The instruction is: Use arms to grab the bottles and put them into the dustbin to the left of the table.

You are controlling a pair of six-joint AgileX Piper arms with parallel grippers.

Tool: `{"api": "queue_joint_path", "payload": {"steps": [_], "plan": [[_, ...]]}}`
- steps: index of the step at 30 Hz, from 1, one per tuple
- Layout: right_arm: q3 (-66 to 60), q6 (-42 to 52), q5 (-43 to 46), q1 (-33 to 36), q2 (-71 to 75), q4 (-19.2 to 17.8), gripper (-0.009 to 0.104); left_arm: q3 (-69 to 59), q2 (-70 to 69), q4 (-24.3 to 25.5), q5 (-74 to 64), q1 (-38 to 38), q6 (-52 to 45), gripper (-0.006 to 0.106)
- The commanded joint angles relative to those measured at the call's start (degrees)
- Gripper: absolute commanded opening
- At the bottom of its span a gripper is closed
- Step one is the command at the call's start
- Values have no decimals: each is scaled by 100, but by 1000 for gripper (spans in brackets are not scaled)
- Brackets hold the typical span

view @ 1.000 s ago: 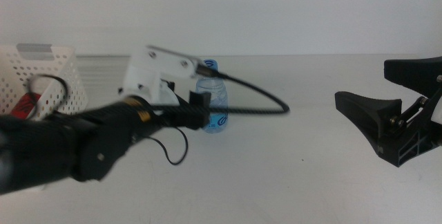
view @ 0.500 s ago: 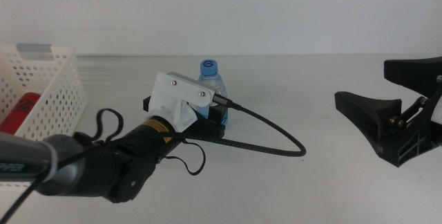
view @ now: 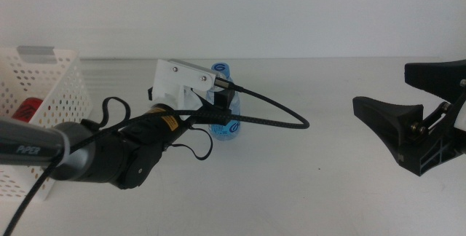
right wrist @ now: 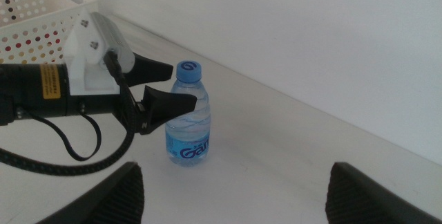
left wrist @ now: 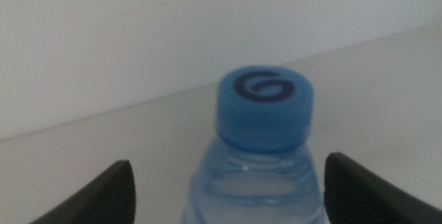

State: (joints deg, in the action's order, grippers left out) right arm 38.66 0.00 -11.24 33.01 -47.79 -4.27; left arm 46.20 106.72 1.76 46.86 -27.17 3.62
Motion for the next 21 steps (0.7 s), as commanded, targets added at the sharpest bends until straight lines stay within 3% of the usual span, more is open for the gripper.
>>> {"api": "queue_joint_path", "payload": {"steps": [1,21], "plan": [[153,72,403,9,25,-58,70,223,-154,132,335,0,197,90],[153,72,403,9,25,-58,70,1012,831,287,408,0,441,90]]}}
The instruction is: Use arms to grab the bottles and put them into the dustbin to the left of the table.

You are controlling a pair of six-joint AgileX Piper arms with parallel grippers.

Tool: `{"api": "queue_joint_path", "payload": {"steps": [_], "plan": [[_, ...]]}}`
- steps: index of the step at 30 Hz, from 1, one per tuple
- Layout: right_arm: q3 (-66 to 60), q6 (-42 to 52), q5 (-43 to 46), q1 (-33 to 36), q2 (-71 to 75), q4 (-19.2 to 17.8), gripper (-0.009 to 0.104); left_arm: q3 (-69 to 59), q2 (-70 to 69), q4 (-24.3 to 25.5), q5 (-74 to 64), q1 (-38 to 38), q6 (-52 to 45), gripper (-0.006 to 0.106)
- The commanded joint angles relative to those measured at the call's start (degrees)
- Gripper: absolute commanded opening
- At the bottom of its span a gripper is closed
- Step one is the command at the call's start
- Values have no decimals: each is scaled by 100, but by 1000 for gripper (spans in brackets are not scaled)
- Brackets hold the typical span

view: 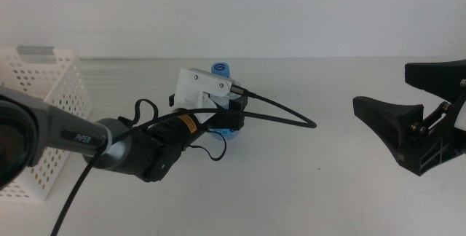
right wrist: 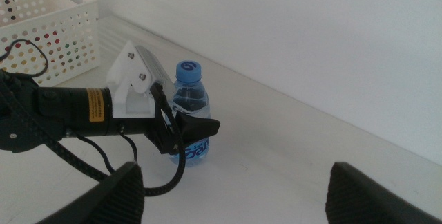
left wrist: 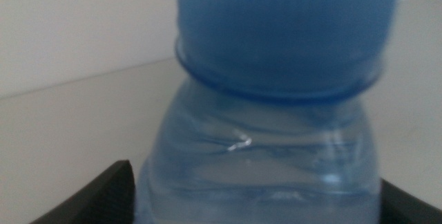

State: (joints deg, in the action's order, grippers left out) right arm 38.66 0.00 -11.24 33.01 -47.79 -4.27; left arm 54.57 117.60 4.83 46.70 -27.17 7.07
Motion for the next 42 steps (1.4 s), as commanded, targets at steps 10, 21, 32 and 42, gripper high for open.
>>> {"api": "queue_joint_path", "payload": {"steps": [10,21,32,42], "plan": [[153,72,403,9,25,-57,70,193,-246,15,346,0,162,32],[153,72,403,9,25,-57,70,-558,-1510,-187,-79,0,-108,13],[153,72,403,9,25,-57,70,-725,-3549,-523,-2583,59,-470,13],[153,72,403,9,25,-57,70,-141,-4745,-519,-5746,858,-459,13]]}}
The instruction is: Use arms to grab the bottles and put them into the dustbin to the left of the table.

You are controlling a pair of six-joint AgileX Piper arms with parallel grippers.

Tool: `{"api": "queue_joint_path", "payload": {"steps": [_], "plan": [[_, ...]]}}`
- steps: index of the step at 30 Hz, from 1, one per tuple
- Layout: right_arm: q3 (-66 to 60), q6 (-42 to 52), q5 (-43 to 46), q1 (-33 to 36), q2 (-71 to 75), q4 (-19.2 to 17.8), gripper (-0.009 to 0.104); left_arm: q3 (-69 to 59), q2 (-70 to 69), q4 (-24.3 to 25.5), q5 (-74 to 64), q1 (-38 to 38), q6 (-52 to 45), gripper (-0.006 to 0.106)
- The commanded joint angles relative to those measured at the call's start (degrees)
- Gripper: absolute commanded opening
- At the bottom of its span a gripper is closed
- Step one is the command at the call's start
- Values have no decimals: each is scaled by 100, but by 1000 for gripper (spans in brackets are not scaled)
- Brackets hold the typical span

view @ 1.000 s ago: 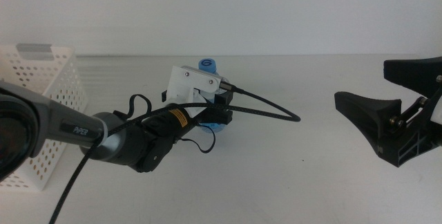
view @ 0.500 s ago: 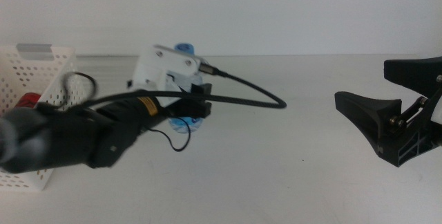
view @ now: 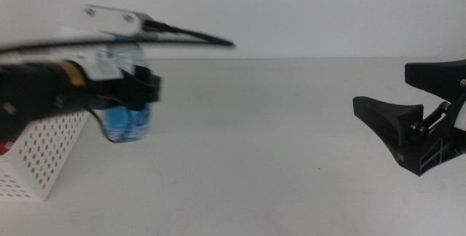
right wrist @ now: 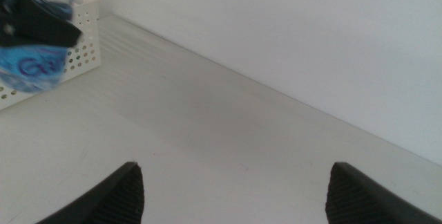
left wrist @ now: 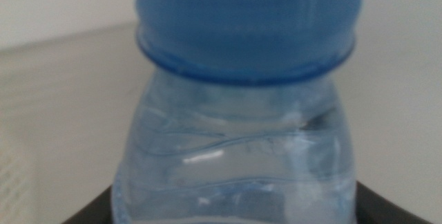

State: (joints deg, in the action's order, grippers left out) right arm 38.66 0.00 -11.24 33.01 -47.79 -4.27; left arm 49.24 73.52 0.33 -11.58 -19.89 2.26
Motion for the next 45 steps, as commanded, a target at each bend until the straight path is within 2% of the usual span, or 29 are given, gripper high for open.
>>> {"api": "queue_joint_path", "payload": {"steps": [1,7,14,22,29,34,37,45], "plan": [[153,72,403,9,25,-57,70,543,-372,-33,-278,246,-7,13],[153,72,403,9,25,-57,70,1386,-391,-33,-1875,952,-527,13],[153,72,403,9,25,-57,70,2273,-312,-254,-3009,1939,-1079,13],[153,72,403,9,25,-57,70,3450,404,-371,-4279,2896,-1917,13],[153,72,403,9,25,-57,70,3968,1018,-437,-4662,3426,-2384,13],[153,72,403,9,25,-57,70,4115,1563,-725,-4845,3786,-2800,13],[153,72,403,9,25,-57,70,4115,1860,-928,-4845,3890,-3013,13],[153,72,403,9,25,-57,70,4115,2633,-926,-4822,3904,-3075,13]]}}
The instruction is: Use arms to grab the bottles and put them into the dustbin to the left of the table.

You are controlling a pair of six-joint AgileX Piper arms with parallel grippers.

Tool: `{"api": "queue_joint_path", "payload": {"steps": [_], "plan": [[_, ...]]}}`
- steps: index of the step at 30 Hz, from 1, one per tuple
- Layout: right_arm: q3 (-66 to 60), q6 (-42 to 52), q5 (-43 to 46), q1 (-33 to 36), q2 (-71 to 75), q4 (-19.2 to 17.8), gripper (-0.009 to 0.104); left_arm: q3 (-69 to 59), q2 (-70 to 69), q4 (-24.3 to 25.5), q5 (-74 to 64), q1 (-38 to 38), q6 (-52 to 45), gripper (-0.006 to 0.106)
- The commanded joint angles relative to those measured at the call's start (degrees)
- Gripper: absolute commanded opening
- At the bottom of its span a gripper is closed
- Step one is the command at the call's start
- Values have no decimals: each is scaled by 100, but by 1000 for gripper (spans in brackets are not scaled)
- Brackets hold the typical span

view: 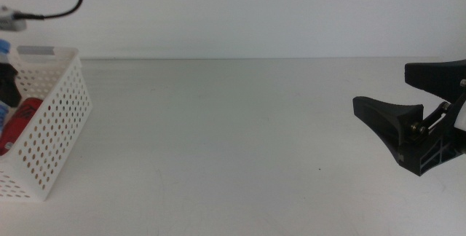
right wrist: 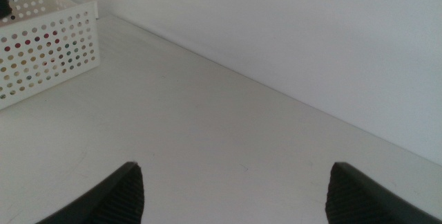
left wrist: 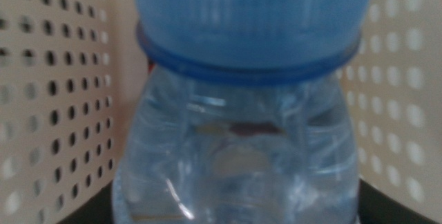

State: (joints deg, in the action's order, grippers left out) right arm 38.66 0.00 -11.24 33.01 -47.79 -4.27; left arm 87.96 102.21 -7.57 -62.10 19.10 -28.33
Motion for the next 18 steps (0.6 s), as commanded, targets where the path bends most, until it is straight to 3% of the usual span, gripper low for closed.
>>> {"api": "queue_joint_path", "payload": {"steps": [1,12,15,18], "plan": [[153,72,403,9,25,-57,70,243,-152,-136,245,4,-16,13],[153,72,403,9,25,-57,70,243,290,-310,361,4,-16,16],[153,72,403,9,25,-57,70,243,290,-354,375,4,-11,26],[153,72,403,9,25,-57,70,243,290,-354,375,-4,-11,44]]}}
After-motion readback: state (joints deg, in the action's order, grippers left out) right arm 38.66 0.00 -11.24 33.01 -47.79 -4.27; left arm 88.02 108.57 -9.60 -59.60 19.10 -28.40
